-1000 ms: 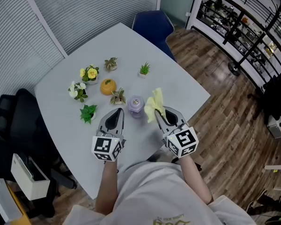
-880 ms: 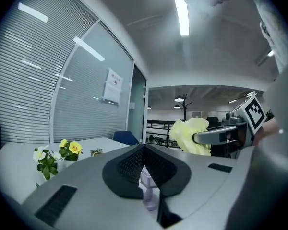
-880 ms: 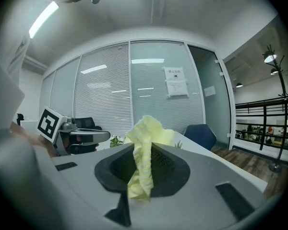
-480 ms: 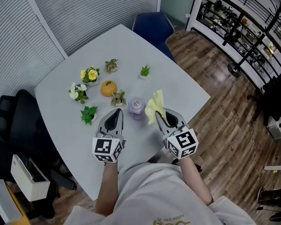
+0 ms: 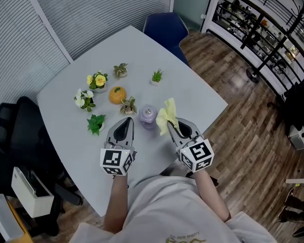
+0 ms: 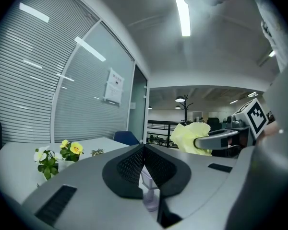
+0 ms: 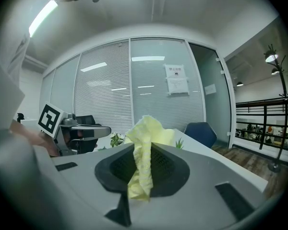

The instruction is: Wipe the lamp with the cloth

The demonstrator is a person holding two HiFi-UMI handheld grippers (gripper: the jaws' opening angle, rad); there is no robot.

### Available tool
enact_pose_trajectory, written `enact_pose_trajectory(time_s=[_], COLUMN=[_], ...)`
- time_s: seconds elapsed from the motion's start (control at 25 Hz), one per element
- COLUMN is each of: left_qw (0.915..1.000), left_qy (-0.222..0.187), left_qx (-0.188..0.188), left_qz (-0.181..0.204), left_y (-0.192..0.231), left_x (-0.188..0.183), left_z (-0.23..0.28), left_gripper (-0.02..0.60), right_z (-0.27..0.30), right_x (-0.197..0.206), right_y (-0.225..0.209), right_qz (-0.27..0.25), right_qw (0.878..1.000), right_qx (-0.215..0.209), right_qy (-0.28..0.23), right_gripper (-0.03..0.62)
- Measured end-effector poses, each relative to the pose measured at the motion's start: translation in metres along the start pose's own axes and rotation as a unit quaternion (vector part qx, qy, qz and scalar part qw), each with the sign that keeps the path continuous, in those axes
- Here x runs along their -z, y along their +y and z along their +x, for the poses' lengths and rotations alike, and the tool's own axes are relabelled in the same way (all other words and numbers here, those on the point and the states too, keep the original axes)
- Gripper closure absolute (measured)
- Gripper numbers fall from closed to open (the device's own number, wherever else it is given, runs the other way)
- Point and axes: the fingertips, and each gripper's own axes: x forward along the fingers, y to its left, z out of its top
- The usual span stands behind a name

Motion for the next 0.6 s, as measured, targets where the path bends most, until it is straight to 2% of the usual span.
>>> enact_pose_trajectory(time_s=[0.6], left_qw=[1.0000], left_qy=[0.003], left_qx=[0.000], left_qz=[-0.002], left_y=[-0.0003], left_x=[0.0036], left_z=[0.0001], left_gripper=[0.578], right_z=[0.0000], right_x=[0.0013], right_y=[0.0012], right_qz=[0.001], right_qw=[1.000], right_qx=[-0.002], right_qy=[0.001], right_gripper=[0.534])
